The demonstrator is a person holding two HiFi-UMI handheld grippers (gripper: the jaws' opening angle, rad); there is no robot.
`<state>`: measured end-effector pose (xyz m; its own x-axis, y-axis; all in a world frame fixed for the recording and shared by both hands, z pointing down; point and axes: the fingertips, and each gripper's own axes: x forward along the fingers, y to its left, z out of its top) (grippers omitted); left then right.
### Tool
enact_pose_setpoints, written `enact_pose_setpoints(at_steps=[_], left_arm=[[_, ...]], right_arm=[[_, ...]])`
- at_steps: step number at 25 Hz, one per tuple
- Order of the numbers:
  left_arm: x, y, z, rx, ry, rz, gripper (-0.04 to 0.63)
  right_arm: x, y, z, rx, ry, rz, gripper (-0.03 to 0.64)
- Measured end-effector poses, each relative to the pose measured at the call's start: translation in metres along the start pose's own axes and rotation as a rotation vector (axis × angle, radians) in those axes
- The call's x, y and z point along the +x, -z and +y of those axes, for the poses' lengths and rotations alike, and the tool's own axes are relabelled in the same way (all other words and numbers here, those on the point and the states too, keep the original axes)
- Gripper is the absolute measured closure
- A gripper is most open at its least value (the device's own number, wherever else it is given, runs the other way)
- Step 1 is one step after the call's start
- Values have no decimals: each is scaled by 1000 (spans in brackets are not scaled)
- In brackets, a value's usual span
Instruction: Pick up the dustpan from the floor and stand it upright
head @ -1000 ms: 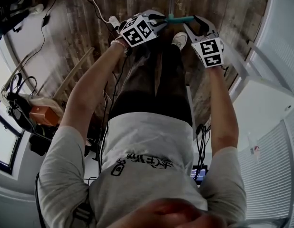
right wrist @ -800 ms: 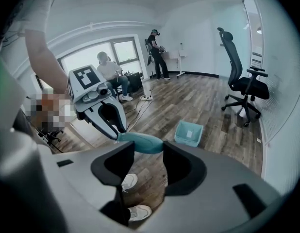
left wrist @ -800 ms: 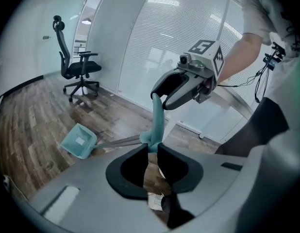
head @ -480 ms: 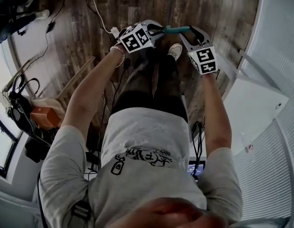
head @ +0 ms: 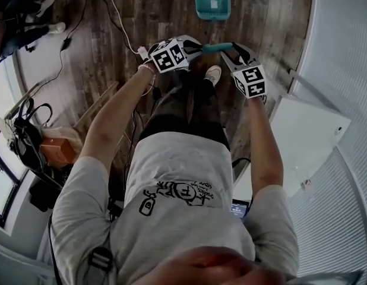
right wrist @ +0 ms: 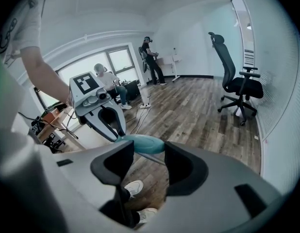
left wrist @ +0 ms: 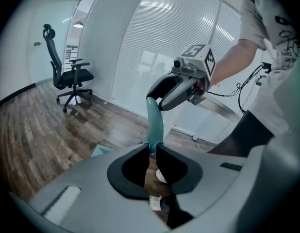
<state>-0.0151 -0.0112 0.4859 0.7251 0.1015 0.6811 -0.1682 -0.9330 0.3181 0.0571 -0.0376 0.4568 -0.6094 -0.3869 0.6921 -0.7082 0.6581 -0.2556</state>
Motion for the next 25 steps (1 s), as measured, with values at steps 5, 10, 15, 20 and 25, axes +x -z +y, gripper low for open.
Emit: enact_pose_setpoints(at_steps=[5,10,15,20,25], left_arm=[[-4,-14,2,22,7,10,557],[1,-20,2,11,-6,32,555],[-10,-17,9,-27,-66,73,483],[-51,-37,24,-88,-155,10,483],[-101,-92,17,-181,-243,-167,492]], right_arm=[[-9,-8,-7,18,8,3,445],[-15,-2,-14,31,27,32,445],[-27,1,-24,27,99,73,445],[-59,-24,-40,33,165,19,445],[-102,-64,-38,32,206,-61,446]])
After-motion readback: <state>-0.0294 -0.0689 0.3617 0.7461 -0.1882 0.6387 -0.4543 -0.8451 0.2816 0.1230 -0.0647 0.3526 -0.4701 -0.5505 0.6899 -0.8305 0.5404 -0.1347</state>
